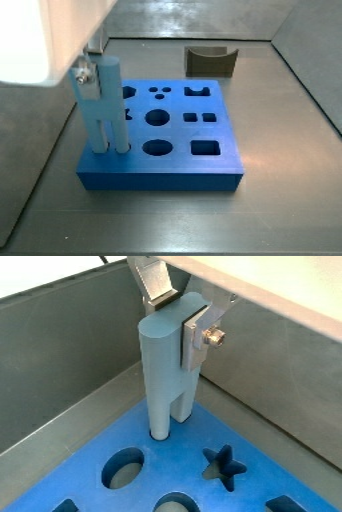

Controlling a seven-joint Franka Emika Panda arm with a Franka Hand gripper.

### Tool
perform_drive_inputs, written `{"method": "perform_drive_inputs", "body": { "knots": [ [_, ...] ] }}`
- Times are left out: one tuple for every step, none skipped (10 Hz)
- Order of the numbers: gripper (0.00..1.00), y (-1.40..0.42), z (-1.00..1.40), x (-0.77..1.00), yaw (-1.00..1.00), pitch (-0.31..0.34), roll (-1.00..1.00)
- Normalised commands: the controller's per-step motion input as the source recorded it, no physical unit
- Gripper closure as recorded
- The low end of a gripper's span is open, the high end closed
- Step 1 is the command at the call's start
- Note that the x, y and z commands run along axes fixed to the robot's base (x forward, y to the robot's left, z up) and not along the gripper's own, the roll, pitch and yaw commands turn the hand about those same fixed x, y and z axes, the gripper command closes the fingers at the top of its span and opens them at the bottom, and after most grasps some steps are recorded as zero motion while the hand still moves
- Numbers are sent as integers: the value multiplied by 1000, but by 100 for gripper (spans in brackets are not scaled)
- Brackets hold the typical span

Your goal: Insert the square-circle object.

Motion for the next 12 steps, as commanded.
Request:
{"method": "perform_drive_inputs", "body": {
  "knots": [
    [100, 0, -551, 0, 0, -21, 0],
    [100, 0, -546, 29, 0, -10, 0],
    [100, 0, -523, 11, 0, -4, 0],
    [100, 0, -500, 0, 0, -10, 0],
    [100, 0, -483, 20, 0, 0, 0],
    [100, 0, -477, 0, 0, 0, 0],
    [100, 0, -446, 29, 0, 0, 6],
    [100, 0, -409, 46, 0, 0, 0],
    [100, 0, -449, 66, 0, 0, 0],
    [100, 0, -531, 0, 0, 0, 0],
    [100, 0, -217, 0, 0, -59, -66],
    [100, 0, 0, 0, 0, 0, 0]
  ]
}}
